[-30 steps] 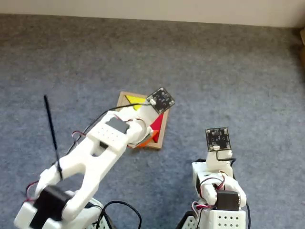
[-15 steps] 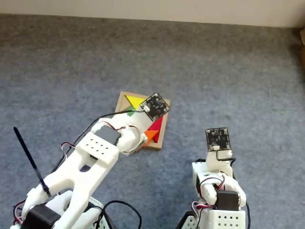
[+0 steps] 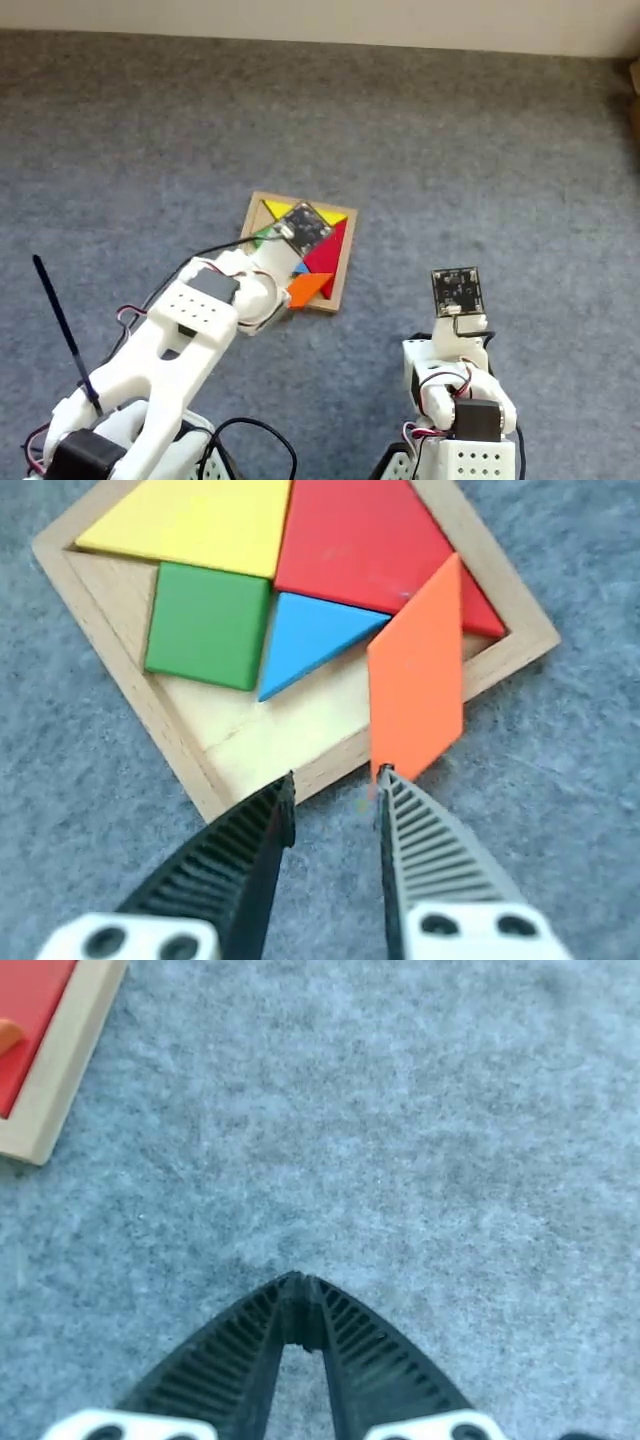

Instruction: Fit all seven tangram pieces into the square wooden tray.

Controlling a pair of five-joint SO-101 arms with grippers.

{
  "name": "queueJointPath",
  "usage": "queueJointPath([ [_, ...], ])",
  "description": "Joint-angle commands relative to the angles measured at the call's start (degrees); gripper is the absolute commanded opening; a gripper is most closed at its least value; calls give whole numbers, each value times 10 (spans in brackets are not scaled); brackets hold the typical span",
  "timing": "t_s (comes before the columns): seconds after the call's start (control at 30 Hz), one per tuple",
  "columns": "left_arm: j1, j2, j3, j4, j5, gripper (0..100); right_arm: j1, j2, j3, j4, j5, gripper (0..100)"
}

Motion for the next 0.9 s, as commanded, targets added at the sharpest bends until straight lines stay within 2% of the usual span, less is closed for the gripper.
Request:
queueJointPath([
  [0.0,-16,-20,-1,1,4,152,7,7,82,5,0,16],
  [0.23,-16,-25,-8,-25,6,152,7,7,82,5,0,16],
  [0.37,2,-29,-62,6,75,152,7,7,82,5,0,16],
  [0.43,19,-29,-72,22,79,152,7,7,82,5,0,16],
  [0.53,36,-29,-54,22,79,152,7,7,82,5,0,16],
  [0.87,33,-28,8,-6,78,152,7,7,82,5,0,16],
])
